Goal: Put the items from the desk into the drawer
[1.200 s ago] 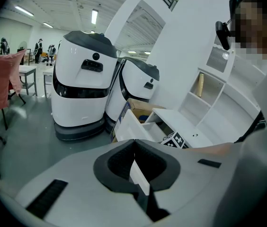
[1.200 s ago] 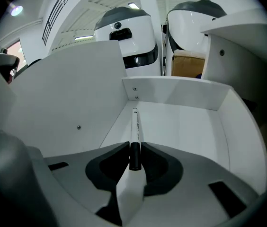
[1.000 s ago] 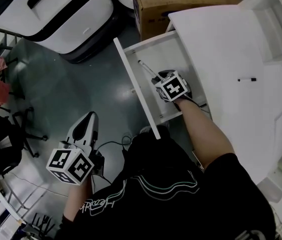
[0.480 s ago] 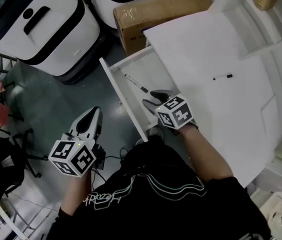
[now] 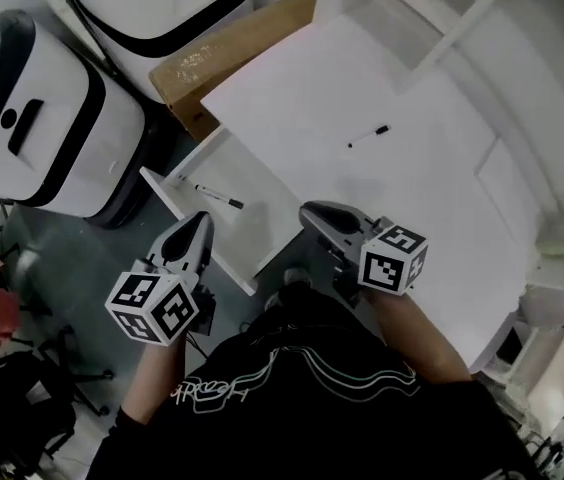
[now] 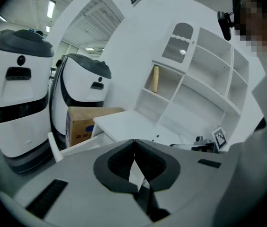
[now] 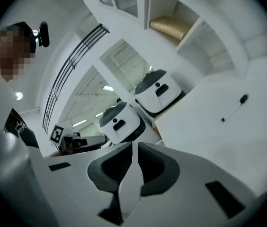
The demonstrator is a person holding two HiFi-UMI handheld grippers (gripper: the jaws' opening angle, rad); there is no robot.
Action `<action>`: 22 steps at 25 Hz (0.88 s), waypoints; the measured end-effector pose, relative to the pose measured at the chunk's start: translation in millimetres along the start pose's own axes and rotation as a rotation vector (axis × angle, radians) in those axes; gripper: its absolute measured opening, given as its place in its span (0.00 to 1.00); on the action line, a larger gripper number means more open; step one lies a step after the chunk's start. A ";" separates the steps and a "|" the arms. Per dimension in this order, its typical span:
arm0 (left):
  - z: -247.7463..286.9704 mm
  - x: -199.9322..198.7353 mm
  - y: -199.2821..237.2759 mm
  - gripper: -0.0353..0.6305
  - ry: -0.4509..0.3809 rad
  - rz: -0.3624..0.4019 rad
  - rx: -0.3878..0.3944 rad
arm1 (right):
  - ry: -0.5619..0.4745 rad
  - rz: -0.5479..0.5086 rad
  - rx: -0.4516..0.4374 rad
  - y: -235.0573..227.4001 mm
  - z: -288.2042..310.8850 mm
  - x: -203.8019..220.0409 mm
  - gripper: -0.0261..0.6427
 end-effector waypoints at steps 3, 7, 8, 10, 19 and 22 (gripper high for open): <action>28.9 -5.3 -33.2 0.08 0.032 0.039 0.069 | -0.091 -0.008 0.041 -9.4 -43.7 -19.3 0.13; 65.6 -9.1 -76.5 0.08 0.066 0.091 0.160 | -0.187 -0.030 0.140 -29.4 -94.9 -32.1 0.12; 73.5 -9.0 -87.2 0.08 0.072 0.102 0.181 | -0.207 -0.036 0.166 -35.0 -106.6 -34.0 0.12; 87.2 -8.7 -107.6 0.08 0.081 0.122 0.218 | -0.234 -0.049 0.217 -46.7 -126.8 -36.6 0.12; 117.3 -12.1 -151.6 0.08 0.128 0.166 0.268 | -0.192 -0.180 0.381 -109.5 -161.5 -76.0 0.14; 122.0 -15.7 -145.6 0.08 0.131 0.162 0.244 | -0.127 -0.299 0.396 -124.9 -152.0 -98.2 0.29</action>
Point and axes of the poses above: the fingertips, and each gripper's own axes: z forward along the fingers, y to its left, x out of its underside, the point moved 2 cm from there along -z, backward along the fingers, and after that the axes turned 8 degrees about z, right-handed, at the moved point
